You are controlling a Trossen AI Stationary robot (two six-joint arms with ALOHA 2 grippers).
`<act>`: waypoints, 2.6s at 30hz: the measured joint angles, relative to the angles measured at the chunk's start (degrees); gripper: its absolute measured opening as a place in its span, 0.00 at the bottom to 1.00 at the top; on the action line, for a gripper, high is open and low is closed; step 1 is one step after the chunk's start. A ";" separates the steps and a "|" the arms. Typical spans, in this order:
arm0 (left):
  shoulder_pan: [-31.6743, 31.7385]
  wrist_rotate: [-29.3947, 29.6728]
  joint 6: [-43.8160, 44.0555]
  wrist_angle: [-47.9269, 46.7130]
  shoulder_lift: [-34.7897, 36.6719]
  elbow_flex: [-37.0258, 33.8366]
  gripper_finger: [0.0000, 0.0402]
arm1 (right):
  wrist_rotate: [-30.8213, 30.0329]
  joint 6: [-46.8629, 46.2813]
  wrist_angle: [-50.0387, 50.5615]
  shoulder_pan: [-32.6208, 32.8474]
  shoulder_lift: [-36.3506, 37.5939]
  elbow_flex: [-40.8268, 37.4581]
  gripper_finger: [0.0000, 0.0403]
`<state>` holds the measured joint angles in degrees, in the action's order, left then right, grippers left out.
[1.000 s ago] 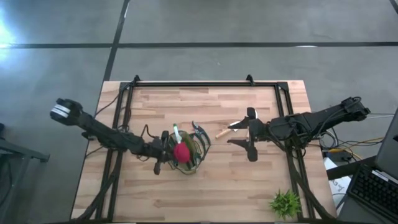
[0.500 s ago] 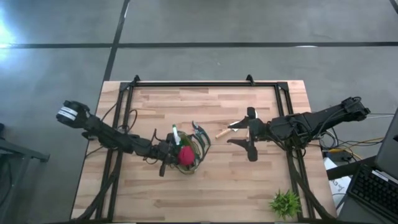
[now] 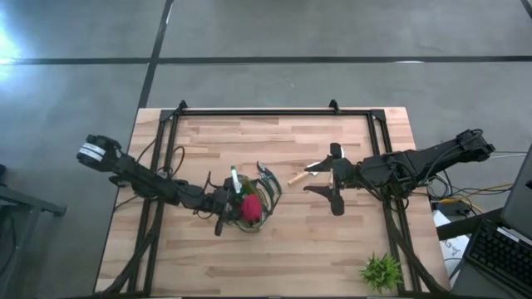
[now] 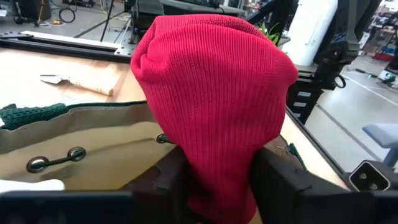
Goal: Pick & Place Garden tools in Gardening bag
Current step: Put the red gloves into the gardening bag, then adjust the gardening bag
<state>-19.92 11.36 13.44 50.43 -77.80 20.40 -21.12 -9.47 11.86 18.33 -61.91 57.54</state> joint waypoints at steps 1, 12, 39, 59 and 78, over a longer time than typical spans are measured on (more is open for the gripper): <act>0.00 -0.23 0.29 0.00 0.00 0.00 0.40 | 0.00 0.00 0.00 0.00 0.00 0.00 0.58; 0.00 -1.30 6.34 -6.52 2.75 0.00 0.54 | 0.03 0.00 0.10 0.00 0.00 0.00 0.58; 0.00 12.92 -6.17 -26.69 30.49 -0.09 0.70 | 0.19 1.11 3.67 0.22 0.00 0.00 0.58; 0.00 32.37 25.19 -40.58 40.27 -14.31 0.70 | -3.29 -10.49 10.21 0.04 0.47 -7.45 0.48; 3.85 25.64 15.60 -26.94 25.05 -11.57 0.70 | -4.96 -5.44 8.87 -2.12 0.72 -5.27 0.45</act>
<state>-16.08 36.99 29.04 23.49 -52.75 8.84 -26.09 -14.91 20.73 16.21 -61.19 52.27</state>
